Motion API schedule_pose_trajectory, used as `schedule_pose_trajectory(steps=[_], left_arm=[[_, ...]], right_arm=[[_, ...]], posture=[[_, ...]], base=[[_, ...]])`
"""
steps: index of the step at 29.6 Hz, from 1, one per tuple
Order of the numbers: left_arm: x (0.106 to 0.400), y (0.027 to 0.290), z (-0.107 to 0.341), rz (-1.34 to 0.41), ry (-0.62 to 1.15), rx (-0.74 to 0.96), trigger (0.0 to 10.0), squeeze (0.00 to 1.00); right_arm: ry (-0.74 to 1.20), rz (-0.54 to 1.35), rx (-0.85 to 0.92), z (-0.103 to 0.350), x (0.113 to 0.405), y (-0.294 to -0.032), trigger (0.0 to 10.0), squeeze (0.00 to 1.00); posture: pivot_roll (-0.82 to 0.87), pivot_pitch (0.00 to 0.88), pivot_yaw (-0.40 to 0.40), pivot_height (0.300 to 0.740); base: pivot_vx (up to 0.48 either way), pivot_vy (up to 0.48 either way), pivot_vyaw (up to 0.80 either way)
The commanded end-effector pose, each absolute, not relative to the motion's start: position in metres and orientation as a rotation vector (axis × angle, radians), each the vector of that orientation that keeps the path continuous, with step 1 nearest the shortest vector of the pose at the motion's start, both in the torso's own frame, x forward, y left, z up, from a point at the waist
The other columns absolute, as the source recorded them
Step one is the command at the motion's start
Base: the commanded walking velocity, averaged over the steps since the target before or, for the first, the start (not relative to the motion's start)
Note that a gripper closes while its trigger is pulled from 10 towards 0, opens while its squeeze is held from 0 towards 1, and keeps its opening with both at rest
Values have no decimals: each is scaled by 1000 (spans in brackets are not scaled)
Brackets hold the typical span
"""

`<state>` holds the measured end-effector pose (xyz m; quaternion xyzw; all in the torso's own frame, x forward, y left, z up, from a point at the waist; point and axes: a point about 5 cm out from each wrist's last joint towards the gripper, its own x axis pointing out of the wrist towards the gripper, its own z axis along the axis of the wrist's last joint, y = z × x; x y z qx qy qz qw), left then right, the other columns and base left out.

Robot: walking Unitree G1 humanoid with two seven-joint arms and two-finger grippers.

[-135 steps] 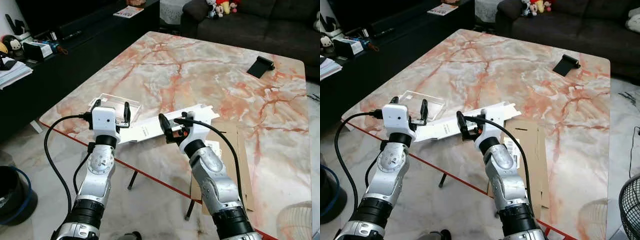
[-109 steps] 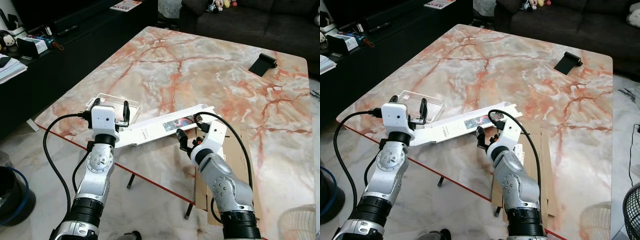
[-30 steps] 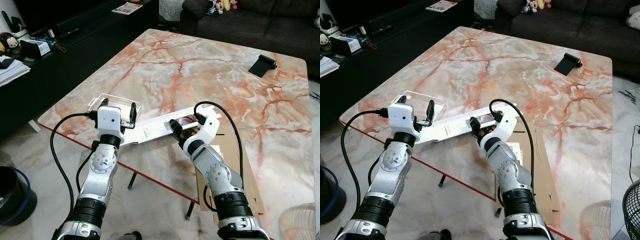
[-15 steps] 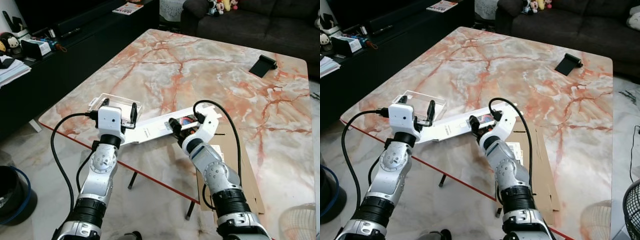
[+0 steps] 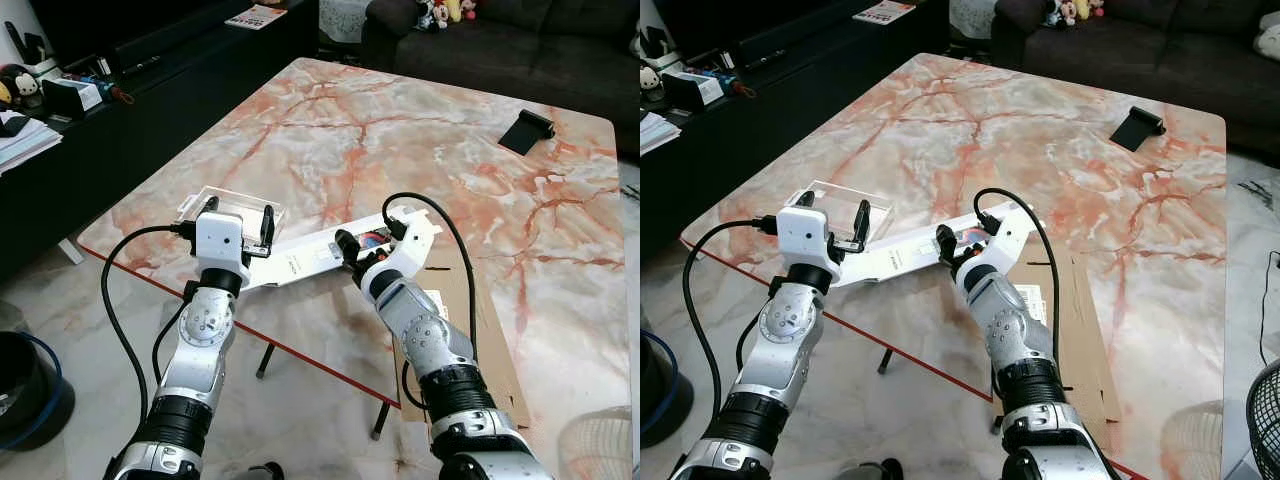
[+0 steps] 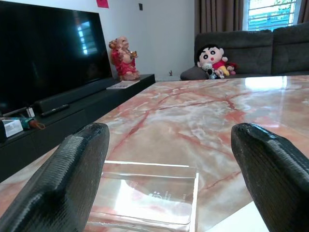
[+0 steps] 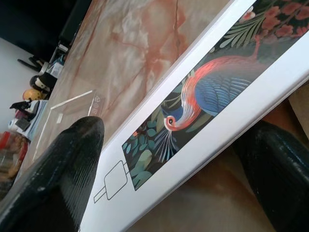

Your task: Picking trash to rubbish bin

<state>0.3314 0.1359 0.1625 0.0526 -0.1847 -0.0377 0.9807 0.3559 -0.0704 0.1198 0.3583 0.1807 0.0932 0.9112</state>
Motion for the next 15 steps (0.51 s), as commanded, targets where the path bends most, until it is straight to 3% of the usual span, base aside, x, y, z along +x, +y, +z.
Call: schedule_pose_trajectory(steps=[1, 15], left_arm=[[332, 135, 169, -80, -396, 103, 10000, 0], [331, 134, 170, -85, -399, 103, 10000, 0]], right_arm=[[331, 345, 809, 155, 358, -15, 0, 0], [324, 322, 834, 151, 360, -17, 0, 0]], posture=[[155, 107, 8, 740], [154, 106, 14, 740]], base=[[0, 0, 0], [0, 0, 0]])
